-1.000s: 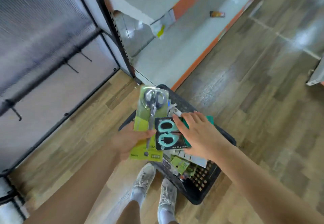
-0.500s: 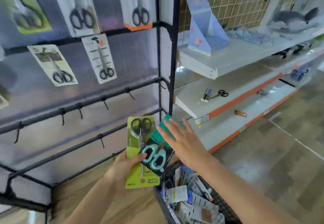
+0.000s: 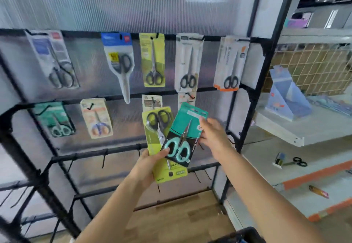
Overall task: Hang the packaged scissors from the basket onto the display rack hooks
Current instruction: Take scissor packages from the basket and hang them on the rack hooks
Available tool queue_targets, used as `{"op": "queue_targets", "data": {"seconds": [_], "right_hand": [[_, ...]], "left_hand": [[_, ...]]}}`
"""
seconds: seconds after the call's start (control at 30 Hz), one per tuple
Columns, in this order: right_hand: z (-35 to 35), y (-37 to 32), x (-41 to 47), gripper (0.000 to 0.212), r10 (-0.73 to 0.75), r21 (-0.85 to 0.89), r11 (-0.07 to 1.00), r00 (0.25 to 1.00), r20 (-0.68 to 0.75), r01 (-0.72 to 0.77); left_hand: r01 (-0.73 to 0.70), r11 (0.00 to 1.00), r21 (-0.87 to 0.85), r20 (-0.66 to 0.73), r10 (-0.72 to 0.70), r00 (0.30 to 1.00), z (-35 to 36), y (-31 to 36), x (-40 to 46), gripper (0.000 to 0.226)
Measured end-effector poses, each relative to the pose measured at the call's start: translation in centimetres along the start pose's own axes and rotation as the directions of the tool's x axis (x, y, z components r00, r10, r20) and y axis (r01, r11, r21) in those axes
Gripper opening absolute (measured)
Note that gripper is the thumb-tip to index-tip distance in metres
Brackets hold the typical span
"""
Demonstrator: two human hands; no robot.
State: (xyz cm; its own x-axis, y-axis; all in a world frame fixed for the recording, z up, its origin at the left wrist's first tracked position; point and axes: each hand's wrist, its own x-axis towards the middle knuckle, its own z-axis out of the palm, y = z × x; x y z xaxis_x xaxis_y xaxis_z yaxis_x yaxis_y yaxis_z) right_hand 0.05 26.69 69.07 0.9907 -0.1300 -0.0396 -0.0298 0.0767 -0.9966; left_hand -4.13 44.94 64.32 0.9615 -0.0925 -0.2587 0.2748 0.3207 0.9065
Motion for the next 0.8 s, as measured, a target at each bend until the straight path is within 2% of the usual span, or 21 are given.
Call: {"op": "queue_targets", "data": {"seconds": [0.07,0.17,0.4,0.5,0.63,0.8], "right_hand": [[2.7,-1.1,0.6,0.008,-0.066,-0.035,0.997,0.998,0.002,0.066],[7.4,-1.7,1.2,0.014,-0.13,-0.101,0.986,0.991,0.024,0.132],[19.7,-0.7,0.5,0.007,-0.102,-0.226,0.959,0.955,0.279,0.168],[24.3,-0.2,-0.2,0.008,-0.076,-0.271,0.945,0.929,0.363,0.183],[29.6,0.1,-0.6,0.01,-0.063,-0.265,0.943,0.891,0.451,0.201],[35.0,0.9,-0.8,0.008,-0.089,-0.302,0.906,0.83,0.55,0.298]], "left_hand": [[-0.015,1.0,-0.021,-0.009,0.015,1.0,-2.4,1.1,-0.3,0.034],[-0.039,0.999,-0.029,-0.049,0.037,0.998,-6.7,2.2,-1.1,0.031],[-0.095,0.995,0.006,-0.275,0.093,0.957,-17.9,3.9,-4.6,0.013],[-0.117,0.993,0.009,-0.4,0.111,0.91,-21.8,4.2,-5.9,0.018],[-0.122,0.992,-0.021,-0.493,0.096,0.865,-25.7,4.3,-7.8,0.017],[-0.102,0.995,0.007,-0.574,0.088,0.814,-29.6,4.0,-9.0,0.036]]}}
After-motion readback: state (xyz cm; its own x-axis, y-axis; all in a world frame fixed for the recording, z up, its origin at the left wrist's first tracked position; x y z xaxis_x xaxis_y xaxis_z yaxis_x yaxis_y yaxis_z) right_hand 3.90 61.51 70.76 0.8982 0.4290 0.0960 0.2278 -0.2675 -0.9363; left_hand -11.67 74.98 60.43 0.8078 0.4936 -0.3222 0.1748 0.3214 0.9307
